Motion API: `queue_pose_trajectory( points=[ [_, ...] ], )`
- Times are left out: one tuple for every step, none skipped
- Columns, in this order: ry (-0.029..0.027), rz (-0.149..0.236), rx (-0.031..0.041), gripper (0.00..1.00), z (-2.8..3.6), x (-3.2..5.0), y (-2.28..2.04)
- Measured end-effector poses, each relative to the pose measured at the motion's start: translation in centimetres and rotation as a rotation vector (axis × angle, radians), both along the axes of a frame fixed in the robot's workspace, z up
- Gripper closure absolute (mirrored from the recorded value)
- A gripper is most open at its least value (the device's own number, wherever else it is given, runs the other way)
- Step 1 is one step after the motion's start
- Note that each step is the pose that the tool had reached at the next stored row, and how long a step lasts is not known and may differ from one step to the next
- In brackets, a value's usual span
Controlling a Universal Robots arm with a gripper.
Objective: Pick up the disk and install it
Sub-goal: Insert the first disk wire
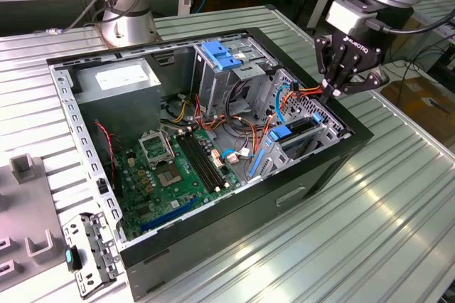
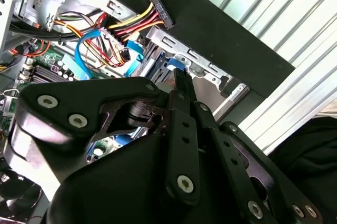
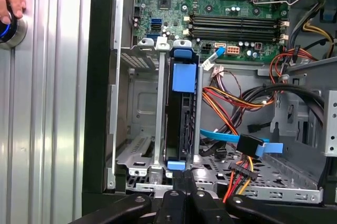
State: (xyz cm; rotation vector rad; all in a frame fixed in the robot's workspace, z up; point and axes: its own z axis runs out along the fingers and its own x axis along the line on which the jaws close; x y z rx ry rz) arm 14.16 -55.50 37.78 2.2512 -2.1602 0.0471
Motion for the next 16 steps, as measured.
queue_pose_trajectory(
  points=[
    [0.0002,0.001,0.0000,0.89,0.00,0.06,0.00],
    [0.0004,0.007,0.0003,0.89,0.01,0.19,0.00],
    [0.0004,0.015,0.0012,0.89,0.01,0.26,0.00],
    [0.0003,0.021,0.0015,0.89,0.02,0.32,0.00],
    [0.0004,0.029,0.0018,0.89,0.05,0.37,0.00],
    [0.0004,0.037,0.0021,0.89,0.11,0.42,0.00],
    [0.0004,0.043,0.0023,0.89,0.19,0.45,0.00],
    [0.0004,0.048,0.0024,0.89,0.28,0.47,-0.01],
    [0.0004,0.053,0.0025,0.89,0.36,0.48,-0.01],
    [0.0004,0.060,0.0024,0.89,0.42,0.50,-0.01],
    [0.0004,0.067,0.0025,0.89,0.43,0.52,0.00],
    [0.0004,0.076,0.0025,0.89,0.43,0.53,0.00],
    [0.0004,0.085,0.0023,0.89,0.44,0.54,0.00],
    [0.0004,0.103,0.0021,0.89,0.45,0.56,0.00],
    [0.0005,0.121,0.0022,0.89,0.44,0.57,0.00],
    [0.0005,0.136,0.0022,0.89,0.44,0.57,0.00]
  ],
)
